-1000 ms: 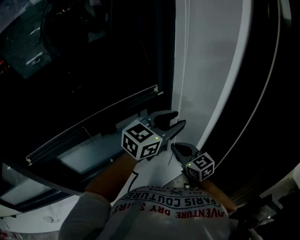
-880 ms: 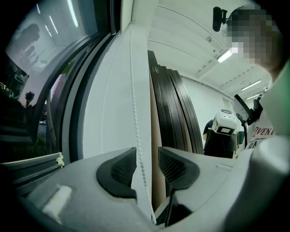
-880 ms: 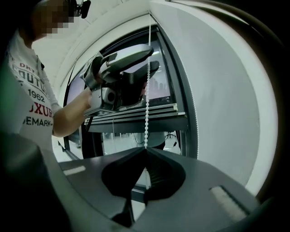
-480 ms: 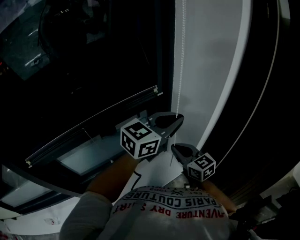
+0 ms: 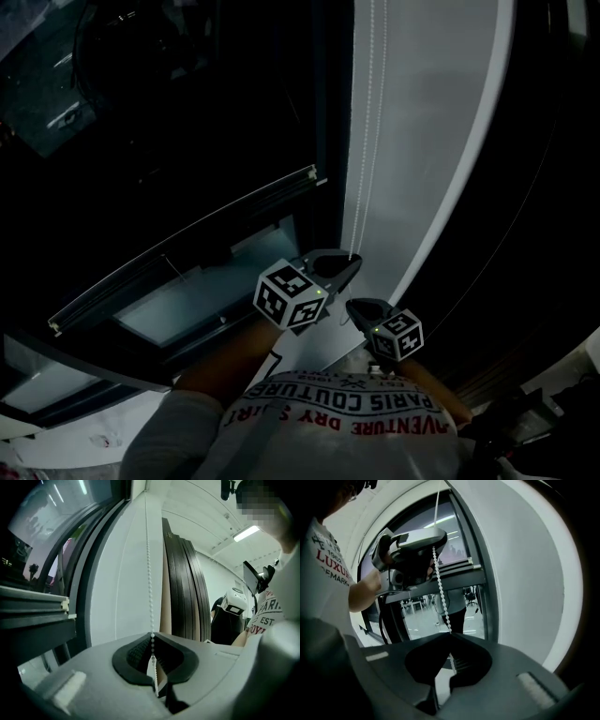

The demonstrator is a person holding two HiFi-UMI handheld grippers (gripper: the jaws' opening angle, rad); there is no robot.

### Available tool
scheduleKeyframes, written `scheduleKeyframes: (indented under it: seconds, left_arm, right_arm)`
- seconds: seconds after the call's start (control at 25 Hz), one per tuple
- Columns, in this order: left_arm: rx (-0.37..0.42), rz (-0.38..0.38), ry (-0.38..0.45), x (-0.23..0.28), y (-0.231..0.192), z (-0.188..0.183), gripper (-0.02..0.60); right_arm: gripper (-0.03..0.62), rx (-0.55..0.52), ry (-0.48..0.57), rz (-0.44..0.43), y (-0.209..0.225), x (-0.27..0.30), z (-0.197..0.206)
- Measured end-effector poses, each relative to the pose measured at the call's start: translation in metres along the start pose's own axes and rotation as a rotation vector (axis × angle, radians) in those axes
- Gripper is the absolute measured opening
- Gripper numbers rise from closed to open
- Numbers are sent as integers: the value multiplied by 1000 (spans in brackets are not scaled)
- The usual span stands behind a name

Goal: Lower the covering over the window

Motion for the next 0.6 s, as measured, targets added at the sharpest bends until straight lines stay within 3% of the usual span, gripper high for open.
scheduleKeyframes:
  seconds: [0.36,0.44,0.6]
  left_arm:
    - [-62,-26,9,-1,-20,25,2]
    - [-63,-33,17,-3,-24,23,3]
    - [-69,-33,24,-8,-25,24,3]
  right_arm:
    - [18,72,-59,-85,-8,7,25]
    - [142,46,-61,-113,-4,2,18]
    - [169,21,62,-88,20,-26,-40]
Point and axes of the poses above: the fingertips, and each gripper's own axes: x forward along the fingers, y to its right, z out of its underside, the point moved 1 cm from there along -x, backward along the fingers, and after that the axes turned 14 degrees about -x, right-handed, at the moved point
